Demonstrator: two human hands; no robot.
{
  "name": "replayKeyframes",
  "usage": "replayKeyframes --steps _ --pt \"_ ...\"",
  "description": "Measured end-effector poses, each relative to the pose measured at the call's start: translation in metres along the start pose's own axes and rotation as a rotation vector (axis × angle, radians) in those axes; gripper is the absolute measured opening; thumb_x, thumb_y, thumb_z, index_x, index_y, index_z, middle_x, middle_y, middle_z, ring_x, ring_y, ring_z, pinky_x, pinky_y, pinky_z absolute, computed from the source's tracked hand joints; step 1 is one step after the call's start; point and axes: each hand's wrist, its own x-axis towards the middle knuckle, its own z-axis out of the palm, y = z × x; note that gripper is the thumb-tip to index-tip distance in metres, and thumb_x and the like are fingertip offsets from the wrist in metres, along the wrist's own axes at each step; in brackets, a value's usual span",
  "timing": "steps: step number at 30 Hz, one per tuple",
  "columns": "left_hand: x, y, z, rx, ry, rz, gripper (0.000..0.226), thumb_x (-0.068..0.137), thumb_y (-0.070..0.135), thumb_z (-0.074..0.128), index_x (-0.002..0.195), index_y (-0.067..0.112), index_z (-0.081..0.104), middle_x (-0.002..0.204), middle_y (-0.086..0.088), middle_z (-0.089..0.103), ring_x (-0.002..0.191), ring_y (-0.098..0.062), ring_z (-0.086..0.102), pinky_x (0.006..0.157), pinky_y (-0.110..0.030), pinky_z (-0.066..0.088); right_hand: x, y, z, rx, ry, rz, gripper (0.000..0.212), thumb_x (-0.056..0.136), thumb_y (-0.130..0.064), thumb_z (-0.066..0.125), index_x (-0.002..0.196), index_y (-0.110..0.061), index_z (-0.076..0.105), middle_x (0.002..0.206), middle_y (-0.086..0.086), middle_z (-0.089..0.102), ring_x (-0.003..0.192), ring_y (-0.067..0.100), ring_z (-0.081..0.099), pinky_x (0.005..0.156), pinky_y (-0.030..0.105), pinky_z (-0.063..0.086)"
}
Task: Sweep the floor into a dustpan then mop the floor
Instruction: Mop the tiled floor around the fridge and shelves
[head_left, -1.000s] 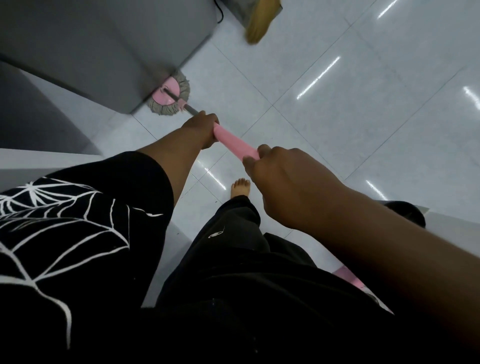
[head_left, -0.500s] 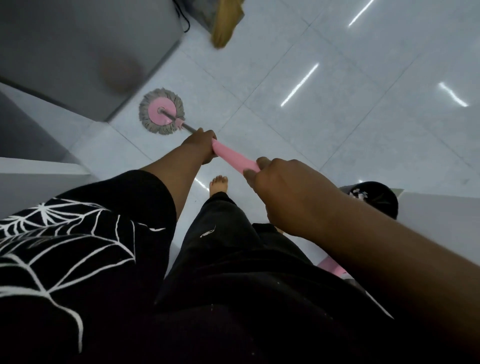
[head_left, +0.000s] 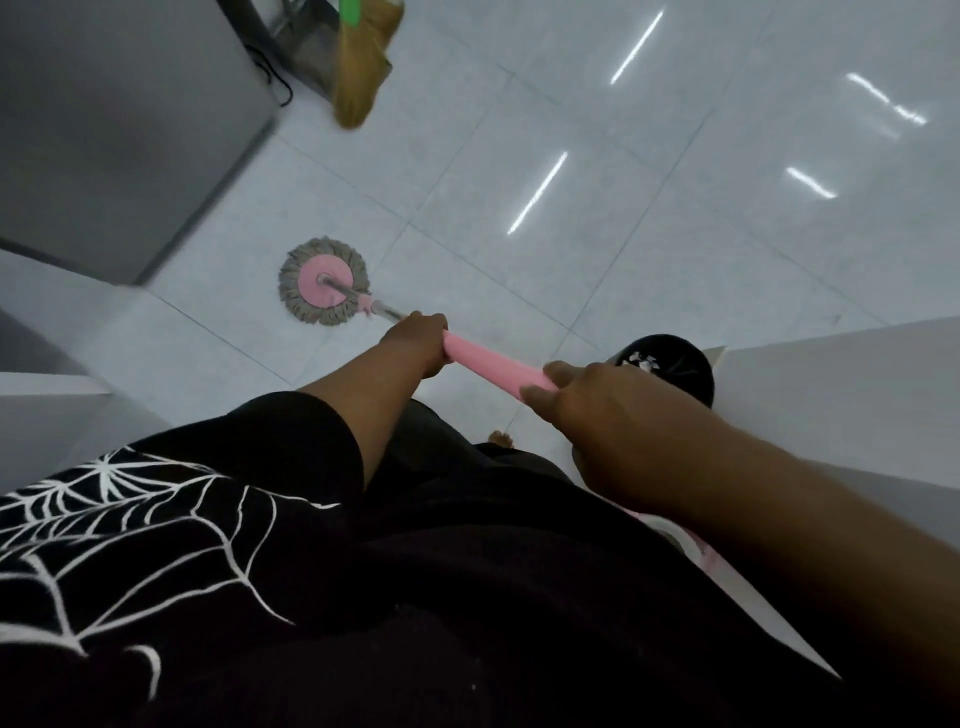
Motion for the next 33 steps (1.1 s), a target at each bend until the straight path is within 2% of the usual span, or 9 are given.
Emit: replayKeyframes --steps 4,10,14,16,20,25,27,31,33 --pt "0.005 -0.005 -0.006 -0.013 0.011 0.010 0.039 0.086 0.030 0.064 0.122 0.019 0.051 0.121 -0.012 0.051 0.101 -0.027 0.059 0.076 -0.033 0.044 0.009 0.002 -0.005 -0.034 0.012 -0.018 0.036 0.082 -0.017 0.049 0.117 -0.014 0.055 0.086 0.004 0.050 0.050 0.014 0.039 0.042 0.025 0.019" --pt "0.024 -0.034 -0.034 -0.101 0.000 0.000 0.037 0.087 0.022 0.061 0.122 0.019 0.050 0.123 -0.011 0.048 0.101 -0.028 0.058 0.079 -0.035 0.046 0.048 0.002 -0.032 -0.053 -0.006 -0.034 0.037 0.081 -0.013 0.049 0.118 -0.015 0.053 0.090 0.004 0.051 0.048 0.011 0.033 0.043 0.023 0.015" --pt "0.048 -0.077 -0.071 -0.113 0.009 -0.018 0.038 0.088 0.019 0.059 0.124 0.017 0.050 0.127 -0.013 0.046 0.106 -0.029 0.057 0.078 -0.033 0.042 0.103 -0.005 -0.062 -0.036 0.000 -0.052 0.039 0.082 -0.013 0.054 0.121 -0.014 0.051 0.093 0.004 0.052 0.053 0.013 0.037 0.047 0.022 0.020" --pt "0.062 -0.104 -0.091 -0.104 0.015 -0.029 0.038 0.088 0.020 0.061 0.125 0.017 0.050 0.128 -0.013 0.046 0.108 -0.030 0.056 0.081 -0.034 0.044 0.134 -0.011 -0.078 -0.025 -0.001 -0.064 0.044 0.084 -0.016 0.058 0.127 -0.013 0.049 0.098 0.006 0.054 0.052 0.010 0.032 0.051 0.022 0.023" --pt "0.090 -0.159 -0.132 -0.071 0.022 -0.067 0.042 0.089 0.019 0.062 0.128 0.017 0.048 0.133 -0.013 0.044 0.113 -0.030 0.055 0.087 -0.039 0.047 0.199 -0.024 -0.111 -0.028 0.022 -0.096 0.039 0.088 -0.019 0.057 0.126 -0.012 0.050 0.098 0.005 0.055 0.048 0.005 0.018 0.045 0.018 0.010" --pt "0.120 -0.216 -0.175 -0.058 0.025 -0.095 0.043 0.089 0.019 0.063 0.130 0.016 0.049 0.134 -0.013 0.044 0.115 -0.031 0.055 0.091 -0.042 0.049 0.267 -0.037 -0.140 -0.015 0.078 -0.103 0.034 0.087 -0.017 0.058 0.120 -0.011 0.056 0.092 0.006 0.058 0.054 0.013 0.037 0.057 0.022 0.031" --pt "0.130 -0.231 -0.187 -0.049 0.019 -0.105 0.044 0.089 0.019 0.064 0.130 0.016 0.048 0.135 -0.013 0.044 0.114 -0.032 0.056 0.091 -0.041 0.048 0.287 -0.040 -0.147 -0.009 0.092 -0.092 0.037 0.085 -0.017 0.062 0.120 -0.011 0.057 0.094 0.008 0.059 0.056 0.015 0.040 0.058 0.024 0.032" --pt "0.143 -0.247 -0.197 -0.035 0.004 -0.134 0.045 0.088 0.016 0.065 0.130 0.016 0.047 0.135 -0.014 0.043 0.112 -0.032 0.057 0.091 -0.043 0.048 0.310 -0.043 -0.151 0.008 0.080 -0.080 0.042 0.084 -0.015 0.064 0.125 -0.010 0.055 0.097 0.009 0.059 0.058 0.017 0.046 0.062 0.029 0.049" --pt "0.144 -0.244 -0.194 -0.040 -0.004 -0.155 0.046 0.087 0.014 0.066 0.129 0.015 0.048 0.138 -0.014 0.040 0.113 -0.033 0.057 0.092 -0.044 0.049 0.309 -0.040 -0.147 0.006 0.071 -0.084 0.045 0.085 -0.015 0.064 0.128 -0.009 0.051 0.100 0.010 0.058 0.059 0.017 0.046 0.064 0.030 0.051"
